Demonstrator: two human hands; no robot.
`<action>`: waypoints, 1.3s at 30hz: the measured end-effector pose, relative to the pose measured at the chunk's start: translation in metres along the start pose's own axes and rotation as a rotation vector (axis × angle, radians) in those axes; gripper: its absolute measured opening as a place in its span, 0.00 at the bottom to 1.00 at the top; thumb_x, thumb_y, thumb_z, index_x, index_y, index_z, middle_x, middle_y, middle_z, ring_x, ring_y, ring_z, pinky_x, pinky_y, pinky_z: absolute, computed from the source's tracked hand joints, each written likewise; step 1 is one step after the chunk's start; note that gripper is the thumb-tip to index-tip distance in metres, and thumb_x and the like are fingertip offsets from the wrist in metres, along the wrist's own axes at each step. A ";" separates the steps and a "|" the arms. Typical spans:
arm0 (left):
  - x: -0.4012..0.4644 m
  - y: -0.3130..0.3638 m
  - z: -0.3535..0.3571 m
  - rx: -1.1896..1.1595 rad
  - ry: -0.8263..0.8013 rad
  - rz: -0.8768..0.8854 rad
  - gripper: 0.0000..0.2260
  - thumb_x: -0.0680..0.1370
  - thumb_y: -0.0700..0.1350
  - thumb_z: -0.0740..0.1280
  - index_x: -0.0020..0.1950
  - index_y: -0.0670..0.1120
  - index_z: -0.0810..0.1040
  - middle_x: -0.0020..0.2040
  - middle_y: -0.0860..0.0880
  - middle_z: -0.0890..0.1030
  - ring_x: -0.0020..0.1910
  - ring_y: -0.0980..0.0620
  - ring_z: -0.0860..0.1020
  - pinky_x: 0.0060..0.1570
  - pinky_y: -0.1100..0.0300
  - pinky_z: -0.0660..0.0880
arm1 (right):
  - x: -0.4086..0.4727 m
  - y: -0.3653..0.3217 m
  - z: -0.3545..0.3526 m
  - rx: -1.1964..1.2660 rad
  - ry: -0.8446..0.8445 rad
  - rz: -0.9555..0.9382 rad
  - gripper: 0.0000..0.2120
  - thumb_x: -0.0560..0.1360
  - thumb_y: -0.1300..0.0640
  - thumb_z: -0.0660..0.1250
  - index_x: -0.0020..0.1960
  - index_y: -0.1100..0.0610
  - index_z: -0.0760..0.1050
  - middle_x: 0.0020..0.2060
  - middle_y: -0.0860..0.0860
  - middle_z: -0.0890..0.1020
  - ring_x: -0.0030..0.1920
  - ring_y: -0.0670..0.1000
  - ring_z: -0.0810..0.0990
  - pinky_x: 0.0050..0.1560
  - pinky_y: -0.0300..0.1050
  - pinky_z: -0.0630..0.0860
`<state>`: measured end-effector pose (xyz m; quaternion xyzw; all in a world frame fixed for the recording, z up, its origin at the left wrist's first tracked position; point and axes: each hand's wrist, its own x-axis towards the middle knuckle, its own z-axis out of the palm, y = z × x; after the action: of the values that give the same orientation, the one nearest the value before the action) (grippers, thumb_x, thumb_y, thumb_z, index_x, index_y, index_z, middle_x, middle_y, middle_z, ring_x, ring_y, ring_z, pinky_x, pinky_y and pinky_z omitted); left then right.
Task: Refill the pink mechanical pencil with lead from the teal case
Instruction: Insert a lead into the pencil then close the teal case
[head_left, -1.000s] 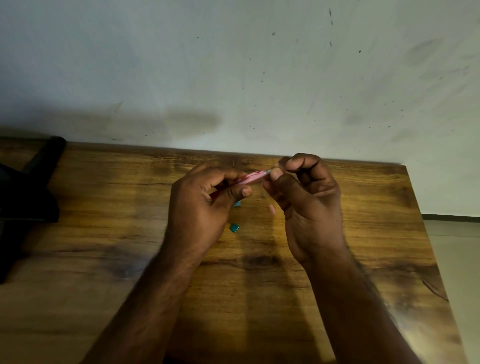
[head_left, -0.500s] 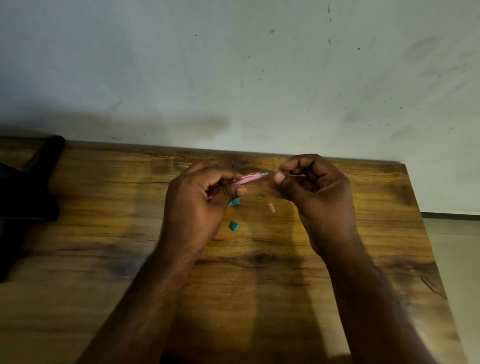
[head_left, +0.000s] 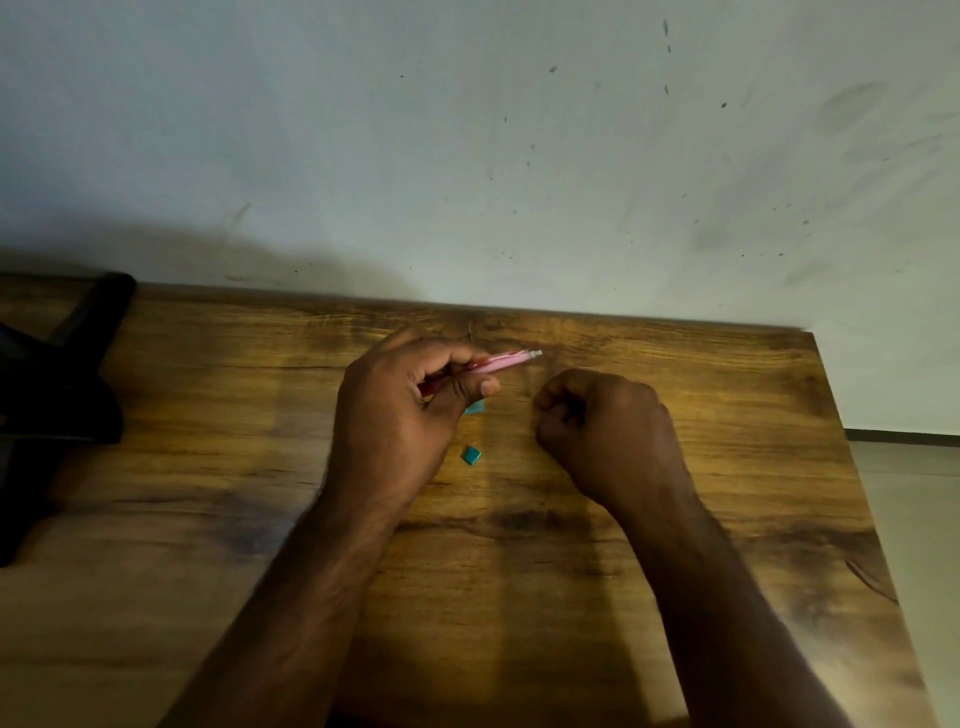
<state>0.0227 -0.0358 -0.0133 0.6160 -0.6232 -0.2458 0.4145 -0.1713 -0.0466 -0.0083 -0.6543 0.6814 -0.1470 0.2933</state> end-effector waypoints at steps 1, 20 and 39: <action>0.000 0.000 0.000 -0.001 0.001 0.002 0.10 0.74 0.51 0.74 0.54 0.52 0.87 0.45 0.61 0.81 0.46 0.61 0.79 0.40 0.69 0.75 | 0.001 0.002 -0.001 0.142 0.015 0.031 0.07 0.76 0.57 0.74 0.49 0.46 0.85 0.41 0.40 0.85 0.43 0.41 0.83 0.42 0.40 0.79; 0.000 0.001 -0.001 0.007 0.009 -0.036 0.11 0.74 0.50 0.76 0.56 0.53 0.86 0.46 0.57 0.83 0.45 0.60 0.80 0.41 0.64 0.78 | 0.001 -0.009 -0.005 1.228 0.013 -0.043 0.11 0.74 0.60 0.72 0.56 0.60 0.83 0.48 0.58 0.88 0.51 0.55 0.88 0.51 0.44 0.83; 0.000 0.000 -0.001 0.068 -0.006 0.000 0.13 0.74 0.55 0.71 0.56 0.53 0.86 0.44 0.65 0.77 0.45 0.63 0.78 0.40 0.61 0.78 | -0.001 -0.012 -0.004 1.071 0.031 -0.076 0.09 0.78 0.66 0.70 0.56 0.60 0.83 0.47 0.58 0.88 0.49 0.54 0.88 0.48 0.43 0.83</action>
<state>0.0239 -0.0358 -0.0127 0.6291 -0.6325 -0.2262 0.3912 -0.1639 -0.0473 0.0028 -0.4349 0.4913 -0.4941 0.5704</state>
